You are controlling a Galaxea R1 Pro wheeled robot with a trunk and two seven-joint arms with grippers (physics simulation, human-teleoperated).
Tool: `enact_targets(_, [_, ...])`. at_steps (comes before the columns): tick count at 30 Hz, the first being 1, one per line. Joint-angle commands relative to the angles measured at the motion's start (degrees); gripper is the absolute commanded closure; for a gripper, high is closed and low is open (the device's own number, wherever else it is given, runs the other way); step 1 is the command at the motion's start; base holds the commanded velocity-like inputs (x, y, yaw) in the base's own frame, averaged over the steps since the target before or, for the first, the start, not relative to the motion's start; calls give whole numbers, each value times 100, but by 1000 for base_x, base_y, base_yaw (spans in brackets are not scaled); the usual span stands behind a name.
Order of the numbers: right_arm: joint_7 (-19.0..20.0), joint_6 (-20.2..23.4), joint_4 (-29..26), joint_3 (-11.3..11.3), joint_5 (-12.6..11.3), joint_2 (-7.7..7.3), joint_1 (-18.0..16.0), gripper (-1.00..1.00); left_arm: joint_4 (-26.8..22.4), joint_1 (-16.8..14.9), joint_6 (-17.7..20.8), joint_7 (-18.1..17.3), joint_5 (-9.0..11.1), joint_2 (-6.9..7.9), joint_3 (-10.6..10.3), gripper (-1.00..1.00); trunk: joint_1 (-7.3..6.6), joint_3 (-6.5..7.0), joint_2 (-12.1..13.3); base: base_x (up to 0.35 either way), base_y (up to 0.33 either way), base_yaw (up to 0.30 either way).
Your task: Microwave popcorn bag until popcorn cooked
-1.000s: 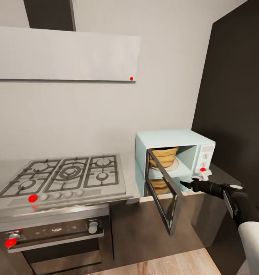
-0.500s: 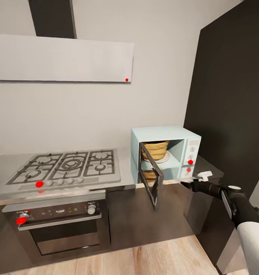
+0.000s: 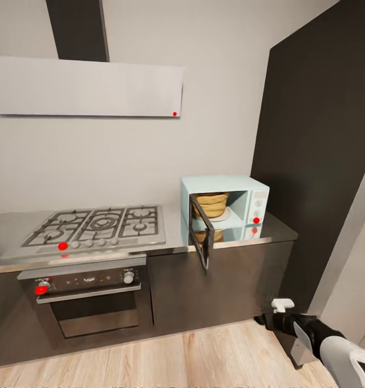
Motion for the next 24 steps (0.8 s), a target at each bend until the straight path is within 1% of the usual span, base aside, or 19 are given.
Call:
enact_targets(1, [-202,-182,376,-52,137,-1,-3,-100,1,-2,-16,-1,32,-1,17,-100,-1,-7,-5,-24,-8,0])
enact_targets(3, [-409,-264,708,-52,196,35,-3,-100,1,-2,-16,-1,33,0,18,-100,-1,-7,-5,-9,-3,0])
enact_targets(5, [-604,-279,866,-51,214,145,4,-100,1,-2,-16,-1,34,0,15,-100,-1,-7,-5,-2,-1,0])
enact_targets(6, [-906,-256,904,-51,218,246,98,-100,1,-2,-16,-1,37,1,12,-100,-1,-7,-5,0,0,0])
enact_targets(7, [-1296,-247,917,-51,215,364,304,-100,-2,-2,-16,-1,55,5,11,-100,-1,-7,-5,0,0,0])
enact_targets(8, [-1752,-268,924,-51,214,459,619,-100,-10,-2,-16,-1,126,7,10,-100,-1,-7,-5,0,0,0])
enact_targets(9, [-2099,-284,927,-51,219,540,938,-100,-39,-2,-16,-1,238,12,10,-100,-1,-7,-5,0,0,0])
enact_targets(10, [-2249,-297,927,-51,226,585,1134,-100,-94,-2,-16,-1,325,11,10,-100,-1,-7,-5,0,0,0])
enact_targets(12, [-2467,-418,930,-51,232,650,1618,-100,-553,-2,28,2,540,14,3,-100,-1,-7,-5,0,0,0])
enact_targets(14, [-2533,-553,931,-51,218,667,1965,-100,-1159,-2,75,41,628,67,1,-100,-1,-7,-5,0,0,0])
enact_targets(15, [-2550,-599,931,-51,208,670,2119,-100,-1565,-2,139,127,649,132,1,-100,-1,-7,-5,0,0,0])
enact_targets(16, [-2557,-618,931,-51,198,673,2186,-100,-1926,-2,249,267,653,162,1,-100,-1,-7,-5,0,0,0])
enact_targets(17, [-2561,-626,931,-51,192,677,2224,-100,-2341,-2,441,477,655,194,1,-100,-1,-7,-5,0,0,0])
enact_targets(18, [-2563,-631,931,-51,189,679,2244,-100,-2801,-2,723,704,657,245,1,-100,-1,-7,-5,0,0,0])
enact_targets(19, [-2564,-633,931,-51,187,680,2254,-100,-3301,-2,1092,861,654,294,1,-100,-1,-7,-5,0,0,0])
enact_targets(21, [-2565,-631,931,-52,186,681,2262,-100,-4128,-50,1933,968,650,355,1,-100,-1,-7,-5,0,0,0])
enact_targets(22, [-2565,-629,931,-53,183,681,2263,-100,-4421,-168,2311,983,650,382,2,-100,-1,-7,-5,0,0,0])
enact_targets(23, [-2565,-632,931,-57,180,681,2264,-100,-4677,-403,2626,981,651,393,2,-100,-1,-7,-5,0,0,0])
enact_targets(24, [-2565,-633,931,-58,179,678,2264,-100,-4822,-591,2802,979,655,397,1,-100,-1,-7,-5,0,0,0])
